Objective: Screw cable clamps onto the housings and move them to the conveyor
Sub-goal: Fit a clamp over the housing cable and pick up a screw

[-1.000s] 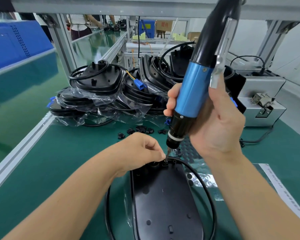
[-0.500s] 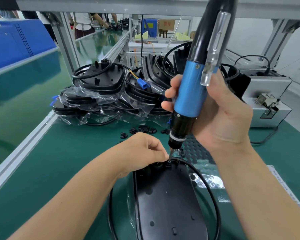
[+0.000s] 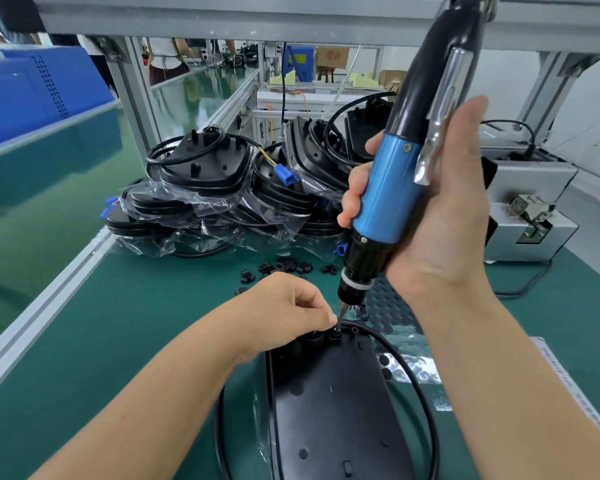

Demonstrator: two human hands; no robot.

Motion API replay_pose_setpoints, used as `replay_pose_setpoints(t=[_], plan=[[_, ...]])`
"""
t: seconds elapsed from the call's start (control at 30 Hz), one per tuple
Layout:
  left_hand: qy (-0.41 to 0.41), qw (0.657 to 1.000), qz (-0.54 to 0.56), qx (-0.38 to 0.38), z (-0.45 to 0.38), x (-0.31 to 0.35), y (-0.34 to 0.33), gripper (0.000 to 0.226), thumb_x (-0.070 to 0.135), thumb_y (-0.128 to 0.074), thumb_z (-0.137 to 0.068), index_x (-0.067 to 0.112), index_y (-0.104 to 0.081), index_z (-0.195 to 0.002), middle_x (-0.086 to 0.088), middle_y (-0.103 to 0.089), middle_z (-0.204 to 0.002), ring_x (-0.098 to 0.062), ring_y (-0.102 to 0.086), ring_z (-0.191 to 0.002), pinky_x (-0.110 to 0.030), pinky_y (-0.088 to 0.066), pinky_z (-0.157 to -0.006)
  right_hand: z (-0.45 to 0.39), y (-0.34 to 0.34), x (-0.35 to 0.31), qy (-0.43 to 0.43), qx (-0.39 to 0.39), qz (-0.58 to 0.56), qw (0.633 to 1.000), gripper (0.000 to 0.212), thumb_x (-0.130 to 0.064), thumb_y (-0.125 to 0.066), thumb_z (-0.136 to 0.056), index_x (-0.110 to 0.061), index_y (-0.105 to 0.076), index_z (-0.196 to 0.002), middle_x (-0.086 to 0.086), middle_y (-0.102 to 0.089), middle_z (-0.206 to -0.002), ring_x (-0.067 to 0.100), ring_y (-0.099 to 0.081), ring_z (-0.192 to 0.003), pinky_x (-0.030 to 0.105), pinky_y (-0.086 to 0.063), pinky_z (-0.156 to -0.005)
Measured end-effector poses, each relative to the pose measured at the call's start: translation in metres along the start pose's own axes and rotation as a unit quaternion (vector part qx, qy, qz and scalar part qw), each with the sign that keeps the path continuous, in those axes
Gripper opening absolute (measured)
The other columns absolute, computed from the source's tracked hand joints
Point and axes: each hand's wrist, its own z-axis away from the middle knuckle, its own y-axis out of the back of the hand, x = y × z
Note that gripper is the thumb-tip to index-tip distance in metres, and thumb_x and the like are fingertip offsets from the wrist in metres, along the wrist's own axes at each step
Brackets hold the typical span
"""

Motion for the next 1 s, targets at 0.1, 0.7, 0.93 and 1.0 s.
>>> replay_pose_setpoints(t=[0.1, 0.7, 0.93, 1.0], plan=[[0.0, 1.0, 0.0, 0.002, 0.0002, -0.0003, 0.0, 0.016, 0.021, -0.073, -0.082, 0.023, -0.072, -0.066, 0.008, -0.065, -0.066, -0.007, -0.055, -0.066, -0.023, -0.044, -0.072, -0.0006, -0.0013, 0.0006, 0.009, -0.005, 0.009, 1.0, 0.05, -0.058, -0.038, -0.088, -0.019, -0.07, -0.081, 0.008, -0.059, -0.067, 0.022, -0.052, -0.054, 0.031, -0.049, -0.057], [0.0, 1.0, 0.0, 0.008, 0.0038, 0.0047, -0.0014, 0.016, 0.015, -0.071, -0.082, 0.02, -0.07, -0.067, 0.004, -0.064, -0.069, -0.006, -0.053, -0.065, -0.017, -0.044, -0.068, -0.0027, -0.0042, -0.0036, 0.038, -0.022, 0.024, 0.999, 0.048, -0.048, -0.039, -0.091, -0.005, -0.04, -0.114, 0.016, -0.053, -0.079, 0.023, -0.055, -0.058, 0.032, -0.049, -0.056], [-0.001, 1.0, 0.007, 0.008, 0.0045, 0.005, -0.0014, 0.018, 0.014, -0.071, -0.082, 0.02, -0.07, -0.066, 0.004, -0.064, -0.068, -0.006, -0.053, -0.065, -0.017, -0.043, -0.069, -0.0033, -0.0041, -0.0002, 0.047, -0.02, 0.04, 0.998, 0.054, -0.054, -0.039, -0.092, -0.003, -0.048, -0.104, 0.013, -0.057, -0.08, 0.021, -0.057, -0.061, 0.033, -0.051, -0.059], [-0.005, 1.0, 0.006, 0.013, 0.0042, 0.0042, -0.0018, 0.019, 0.014, -0.071, -0.082, 0.021, -0.07, -0.064, 0.004, -0.064, -0.067, -0.006, -0.053, -0.064, -0.018, -0.043, -0.067, -0.0012, -0.0048, 0.0008, 0.067, -0.024, 0.066, 0.995, 0.065, -0.067, -0.048, -0.084, -0.003, -0.053, -0.099, 0.011, -0.061, -0.08, 0.022, -0.06, -0.064, 0.037, -0.053, -0.065]])
